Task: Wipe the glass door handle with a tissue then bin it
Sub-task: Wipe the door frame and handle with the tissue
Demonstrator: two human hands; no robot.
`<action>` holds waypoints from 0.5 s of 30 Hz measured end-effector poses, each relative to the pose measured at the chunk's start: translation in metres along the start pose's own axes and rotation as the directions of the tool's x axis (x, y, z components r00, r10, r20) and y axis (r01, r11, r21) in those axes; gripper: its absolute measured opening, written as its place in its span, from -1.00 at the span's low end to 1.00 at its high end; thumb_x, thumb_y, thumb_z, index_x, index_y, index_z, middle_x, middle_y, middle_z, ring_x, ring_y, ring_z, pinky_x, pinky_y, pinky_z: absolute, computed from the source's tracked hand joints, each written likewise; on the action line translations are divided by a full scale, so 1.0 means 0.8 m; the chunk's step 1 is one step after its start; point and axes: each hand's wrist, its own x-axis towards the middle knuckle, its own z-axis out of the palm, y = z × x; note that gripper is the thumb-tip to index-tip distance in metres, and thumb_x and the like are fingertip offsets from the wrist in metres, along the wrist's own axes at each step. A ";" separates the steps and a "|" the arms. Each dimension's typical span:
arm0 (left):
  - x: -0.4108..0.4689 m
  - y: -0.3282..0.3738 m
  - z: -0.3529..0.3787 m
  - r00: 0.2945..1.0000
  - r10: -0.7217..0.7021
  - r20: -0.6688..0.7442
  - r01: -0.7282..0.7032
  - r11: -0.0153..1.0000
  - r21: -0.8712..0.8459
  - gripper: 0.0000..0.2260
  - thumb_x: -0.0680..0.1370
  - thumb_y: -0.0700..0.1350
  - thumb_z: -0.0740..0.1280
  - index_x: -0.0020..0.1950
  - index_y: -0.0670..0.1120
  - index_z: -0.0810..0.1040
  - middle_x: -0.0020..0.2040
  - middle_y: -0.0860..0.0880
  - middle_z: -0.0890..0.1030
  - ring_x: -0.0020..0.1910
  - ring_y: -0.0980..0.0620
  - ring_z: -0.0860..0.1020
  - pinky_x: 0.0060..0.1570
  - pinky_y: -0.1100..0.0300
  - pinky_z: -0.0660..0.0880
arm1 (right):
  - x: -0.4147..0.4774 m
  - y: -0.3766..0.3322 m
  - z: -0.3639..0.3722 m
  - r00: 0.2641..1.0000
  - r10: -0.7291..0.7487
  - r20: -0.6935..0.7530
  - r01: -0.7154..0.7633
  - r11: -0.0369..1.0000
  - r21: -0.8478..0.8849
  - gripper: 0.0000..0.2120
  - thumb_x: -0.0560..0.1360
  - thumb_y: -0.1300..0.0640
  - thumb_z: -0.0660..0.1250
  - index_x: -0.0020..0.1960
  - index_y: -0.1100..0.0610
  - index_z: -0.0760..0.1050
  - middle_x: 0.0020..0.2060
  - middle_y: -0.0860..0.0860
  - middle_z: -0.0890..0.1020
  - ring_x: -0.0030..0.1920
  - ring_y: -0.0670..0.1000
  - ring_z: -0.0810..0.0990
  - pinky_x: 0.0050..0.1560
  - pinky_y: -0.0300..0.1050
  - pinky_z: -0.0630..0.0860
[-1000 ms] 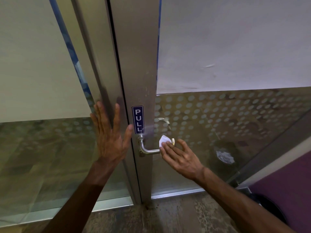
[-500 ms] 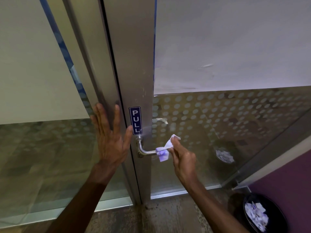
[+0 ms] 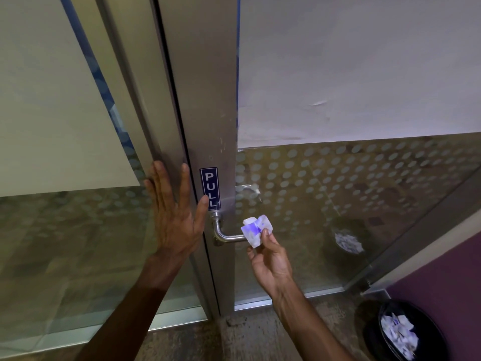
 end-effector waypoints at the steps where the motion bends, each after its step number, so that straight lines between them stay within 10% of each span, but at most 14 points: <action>1: 0.001 0.000 0.000 1.000 0.005 0.003 -0.005 1.000 -0.004 -0.37 0.74 0.16 0.07 0.71 0.04 -0.16 0.66 -0.01 -0.41 0.68 -0.09 -0.30 0.64 -0.16 -0.23 | -0.001 0.002 0.001 1.000 -0.001 0.001 0.001 1.000 0.017 -0.73 0.51 0.20 0.34 0.19 0.16 0.63 -0.02 0.08 0.73 -0.09 -0.02 0.64 -0.04 -0.17 0.41; 9: -0.001 -0.003 0.003 1.000 0.009 -0.003 -0.009 1.000 -0.006 -0.38 0.74 0.15 0.08 0.71 0.03 -0.14 0.67 -0.03 -0.39 0.68 -0.13 -0.26 0.64 -0.21 -0.19 | -0.009 0.023 0.004 0.994 -0.074 -0.086 0.072 0.997 -0.028 -0.83 0.55 0.42 0.34 0.12 0.37 0.60 -0.11 0.17 0.75 -0.20 -0.01 0.74 -0.16 -0.25 0.68; 15: 0.000 -0.003 0.005 1.000 -0.004 0.004 0.004 1.000 -0.021 -0.39 0.74 0.16 0.07 0.71 0.02 -0.11 0.67 -0.03 -0.38 0.68 -0.15 -0.23 0.65 -0.20 -0.19 | -0.008 0.012 0.002 0.856 -0.459 -0.239 0.260 0.781 -0.567 -0.83 0.40 0.45 0.53 -0.07 0.31 0.62 -0.38 0.05 0.70 -0.38 -0.04 0.64 -0.28 -0.21 0.62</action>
